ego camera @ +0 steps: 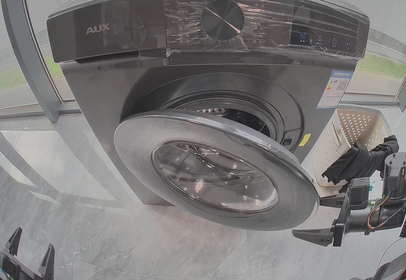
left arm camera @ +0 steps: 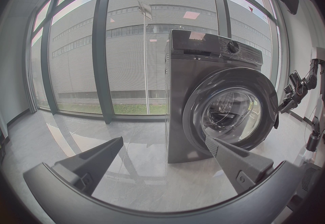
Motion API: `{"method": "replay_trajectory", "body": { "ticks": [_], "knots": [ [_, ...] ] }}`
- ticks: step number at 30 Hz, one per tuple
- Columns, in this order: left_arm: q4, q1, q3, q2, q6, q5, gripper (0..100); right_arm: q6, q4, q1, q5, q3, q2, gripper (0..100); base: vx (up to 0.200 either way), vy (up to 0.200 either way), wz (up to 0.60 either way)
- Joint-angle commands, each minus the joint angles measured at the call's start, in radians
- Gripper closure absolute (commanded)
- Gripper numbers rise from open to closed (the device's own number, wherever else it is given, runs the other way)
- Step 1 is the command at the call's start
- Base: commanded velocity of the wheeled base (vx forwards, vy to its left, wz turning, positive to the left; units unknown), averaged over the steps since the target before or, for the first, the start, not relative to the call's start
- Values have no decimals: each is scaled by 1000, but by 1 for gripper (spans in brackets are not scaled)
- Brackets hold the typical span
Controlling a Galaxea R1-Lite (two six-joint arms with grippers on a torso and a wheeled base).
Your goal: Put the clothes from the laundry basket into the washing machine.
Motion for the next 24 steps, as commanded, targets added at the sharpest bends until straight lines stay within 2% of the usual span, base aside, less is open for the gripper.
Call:
{"method": "replay_trajectory", "body": {
  "ticks": [1, 7, 13, 17, 20, 24],
  "knots": [
    [0, 0, 16, -18, 1, 0, 0, 5, 0, 26, 4, 20, -38, 0, 0, 0, 0],
    [0, 0, 16, -18, 1, 0, 0, 17, -2, 7, -6, -28, -20, 0, 0, 0, 0],
    [0, 0, 16, -18, 1, 0, 0, 11, -3, -37, -6, -85, 46, 0, -200, 0, 0],
    [0, 0, 16, -18, 1, 0, 0, 11, -2, -22, -6, -82, 58, 0, 0, 0, 0],
    [0, 0, 16, -18, 1, 0, 0, 17, -3, 33, -3, -54, 49, 0, 0, 0, 0],
    [0, 0, 16, -18, 1, 0, 0, 14, -3, 41, -2, -32, 24, 0, 0, 0, 0]
  ]
}}
